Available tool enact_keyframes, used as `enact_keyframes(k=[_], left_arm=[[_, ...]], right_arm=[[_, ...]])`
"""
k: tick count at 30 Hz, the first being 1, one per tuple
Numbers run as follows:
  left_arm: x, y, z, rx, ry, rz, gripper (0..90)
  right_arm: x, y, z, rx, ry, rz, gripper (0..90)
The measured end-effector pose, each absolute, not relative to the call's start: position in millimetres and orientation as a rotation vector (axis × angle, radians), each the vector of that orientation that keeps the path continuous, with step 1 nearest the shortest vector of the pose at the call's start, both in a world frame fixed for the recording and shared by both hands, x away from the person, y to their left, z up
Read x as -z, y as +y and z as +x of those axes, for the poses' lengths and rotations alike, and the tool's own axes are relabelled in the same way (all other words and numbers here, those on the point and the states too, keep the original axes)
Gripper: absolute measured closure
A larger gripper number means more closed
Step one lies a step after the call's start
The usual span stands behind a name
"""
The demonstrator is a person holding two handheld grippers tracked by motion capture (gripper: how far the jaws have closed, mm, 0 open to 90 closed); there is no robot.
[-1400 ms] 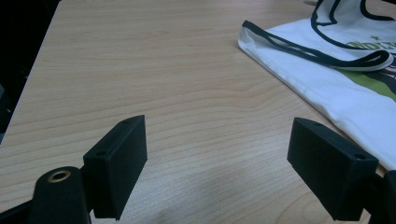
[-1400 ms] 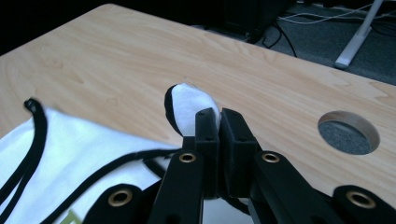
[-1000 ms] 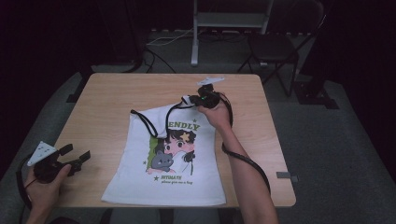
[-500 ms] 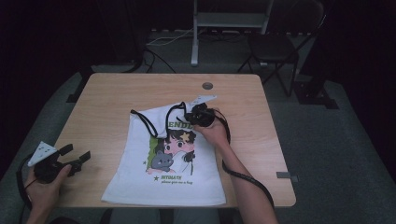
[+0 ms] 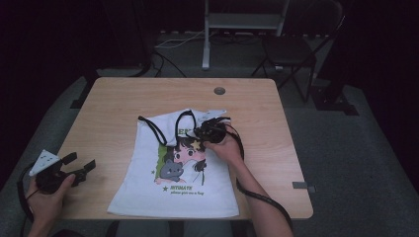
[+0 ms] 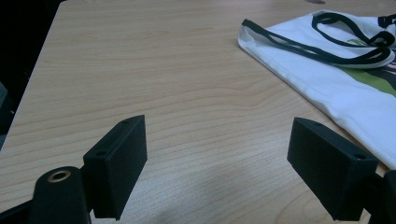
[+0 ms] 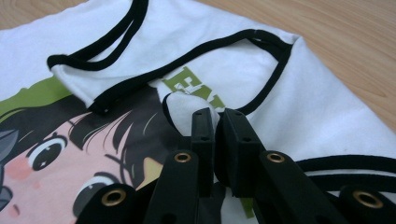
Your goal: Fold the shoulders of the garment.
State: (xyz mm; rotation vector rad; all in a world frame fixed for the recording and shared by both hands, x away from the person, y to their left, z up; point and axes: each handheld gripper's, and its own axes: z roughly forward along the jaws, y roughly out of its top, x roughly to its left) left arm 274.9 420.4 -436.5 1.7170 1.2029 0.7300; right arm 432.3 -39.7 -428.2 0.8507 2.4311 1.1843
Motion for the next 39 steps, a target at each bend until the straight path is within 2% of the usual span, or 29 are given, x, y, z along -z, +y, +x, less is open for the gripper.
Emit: enact_keyframes(k=[5, 9, 13, 17, 20, 39], left_arm=[[436.5, 420.5, 274.7, -0.73, 1.202, 1.719, 19.7], [436.5, 420.4, 274.5, -0.729, 1.2, 1.721, 19.7], [436.5, 420.2, 274.5, -0.729, 1.2, 1.721, 19.7], [436.4, 419.9, 274.6, -0.73, 1.197, 1.727, 19.7], [436.4, 420.0, 274.6, -0.73, 1.198, 1.725, 19.7], [436.5, 419.1, 274.4, -0.736, 1.197, 1.73, 19.7]], right_arm=[[431.9, -35.5, 427.5, -1.148, 2.453, 0.814, 79.8], [433.7, -33.4, 426.5, -1.094, 2.463, 0.775, 73.0], [434.0, -32.9, 425.1, -1.074, 2.467, 0.754, 73.5], [435.4, -31.8, 422.9, -1.058, 2.487, 0.745, 80.0], [434.7, -31.7, 421.0, -1.069, 2.485, 0.752, 81.8], [434.4, -32.1, 402.6, -1.119, 2.488, 0.738, 82.3]])
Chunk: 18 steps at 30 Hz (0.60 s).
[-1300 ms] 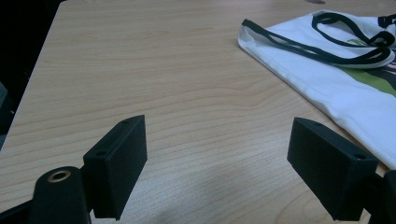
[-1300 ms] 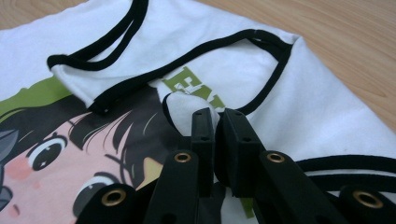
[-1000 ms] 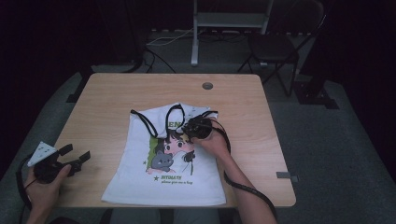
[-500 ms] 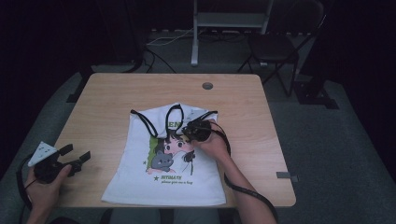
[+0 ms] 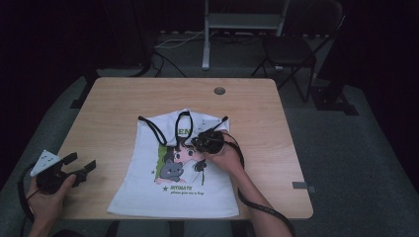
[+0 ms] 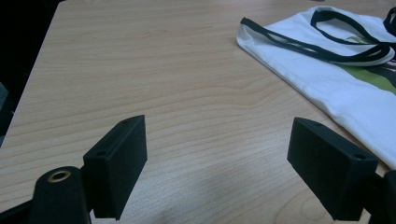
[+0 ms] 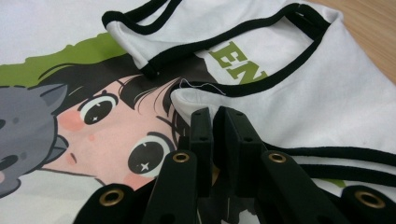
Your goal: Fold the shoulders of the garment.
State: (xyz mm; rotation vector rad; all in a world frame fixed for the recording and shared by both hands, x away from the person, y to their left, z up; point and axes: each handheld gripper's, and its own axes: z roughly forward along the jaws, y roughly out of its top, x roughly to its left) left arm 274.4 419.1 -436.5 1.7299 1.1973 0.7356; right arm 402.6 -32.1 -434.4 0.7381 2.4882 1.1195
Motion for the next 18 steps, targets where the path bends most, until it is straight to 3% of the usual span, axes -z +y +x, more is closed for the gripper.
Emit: enact_keyframes(k=[18], left_arm=[[436.5, 419.0, 274.4, -0.737, 1.199, 1.73, 19.7]], right_arm=[[438.0, -32.9, 396.2, -1.097, 2.511, 0.71, 81.7]])
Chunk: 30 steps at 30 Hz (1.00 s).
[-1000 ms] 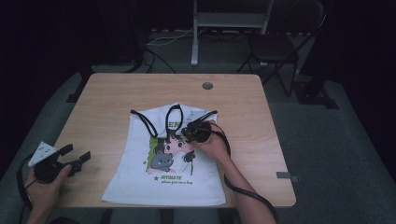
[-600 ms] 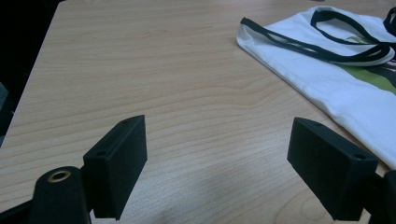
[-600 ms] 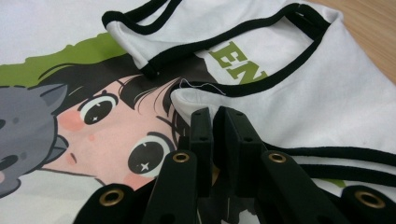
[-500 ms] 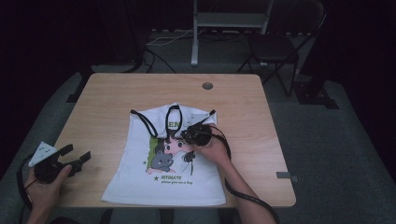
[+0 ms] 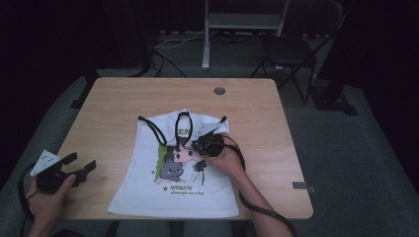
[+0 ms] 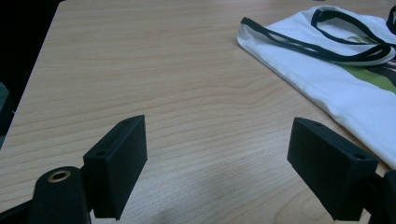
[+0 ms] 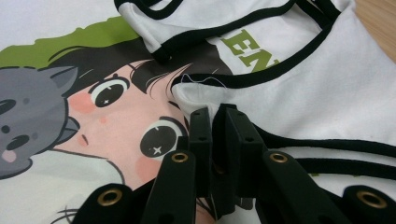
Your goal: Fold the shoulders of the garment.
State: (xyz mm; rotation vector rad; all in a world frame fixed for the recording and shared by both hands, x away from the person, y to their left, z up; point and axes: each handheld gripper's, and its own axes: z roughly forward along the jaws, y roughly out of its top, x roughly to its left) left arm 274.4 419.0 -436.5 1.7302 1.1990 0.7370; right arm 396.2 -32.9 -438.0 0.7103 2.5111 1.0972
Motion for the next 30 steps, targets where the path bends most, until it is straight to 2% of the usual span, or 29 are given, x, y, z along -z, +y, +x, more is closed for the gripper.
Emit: enact_keyframes(k=[10, 13, 18, 22, 30], left_arm=[[436.5, 418.9, 274.1, -0.738, 1.197, 1.733, 19.7], [436.5, 418.8, 274.2, -0.738, 1.196, 1.734, 19.7], [436.4, 418.9, 274.2, -0.739, 1.197, 1.733, 19.7], [432.8, 415.2, 279.5, -0.731, 1.183, 1.724, 19.7], [414.9, 375.8, 307.0, -0.711, 1.057, 1.814, 19.7]], right_arm=[[436.5, -33.5, 392.7, -1.11, 2.514, 0.698, 82.9], [438.0, -34.7, 392.2, -1.107, 2.522, 0.695, 80.7], [436.1, -38.3, 391.3, -1.137, 2.516, 0.702, 73.9], [427.2, -48.0, 395.1, -1.24, 2.467, 0.762, 64.3], [413.9, -46.5, 414.0, -1.234, 2.354, 0.901, 54.4]])
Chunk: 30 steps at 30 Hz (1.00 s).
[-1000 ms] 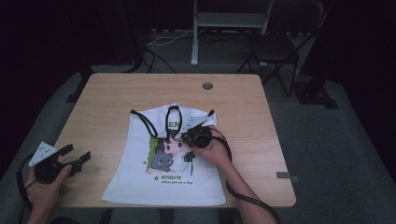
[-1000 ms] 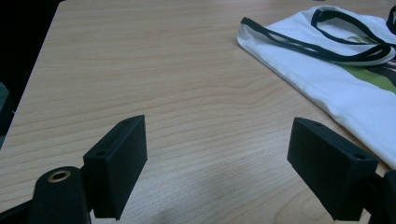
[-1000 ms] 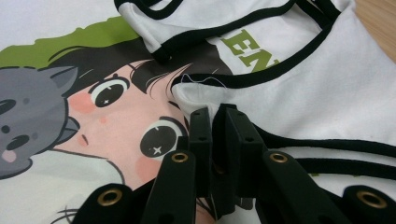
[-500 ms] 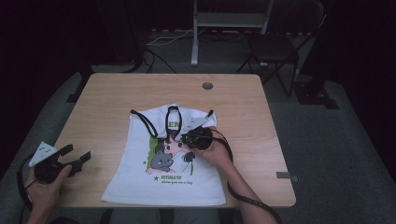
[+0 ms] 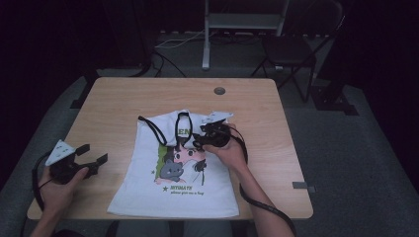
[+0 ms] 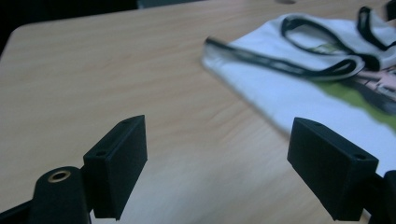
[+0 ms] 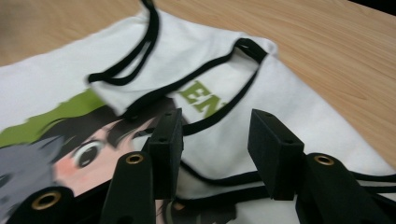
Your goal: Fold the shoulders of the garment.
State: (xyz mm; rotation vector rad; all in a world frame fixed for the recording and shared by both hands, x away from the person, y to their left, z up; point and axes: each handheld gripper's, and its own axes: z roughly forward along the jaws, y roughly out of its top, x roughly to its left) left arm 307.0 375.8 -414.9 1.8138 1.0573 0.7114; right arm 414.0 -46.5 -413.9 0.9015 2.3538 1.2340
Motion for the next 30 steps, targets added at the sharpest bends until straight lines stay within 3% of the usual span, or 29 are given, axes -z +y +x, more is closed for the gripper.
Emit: enact_keyframes(k=[14, 25, 27, 30], left_arm=[[387.5, 299.4, 372.2, -0.619, 0.884, 1.99, 19.7], [406.1, 231.2, 387.7, -0.501, 0.59, 2.28, 20.2], [409.5, 224.6, 387.4, -0.5, 0.546, 2.304, 28.2], [412.3, 220.1, 389.3, -0.502, 0.535, 2.321, 30.5]], right_arm=[[439.0, -41.5, 412.4, -1.075, 2.395, 0.89, 50.7], [429.7, -51.1, 395.8, -1.189, 2.458, 0.75, 50.0], [431.5, -48.4, 393.2, -1.204, 2.476, 0.719, 50.1], [425.9, -49.0, 391.6, -1.243, 2.449, 0.685, 51.0]])
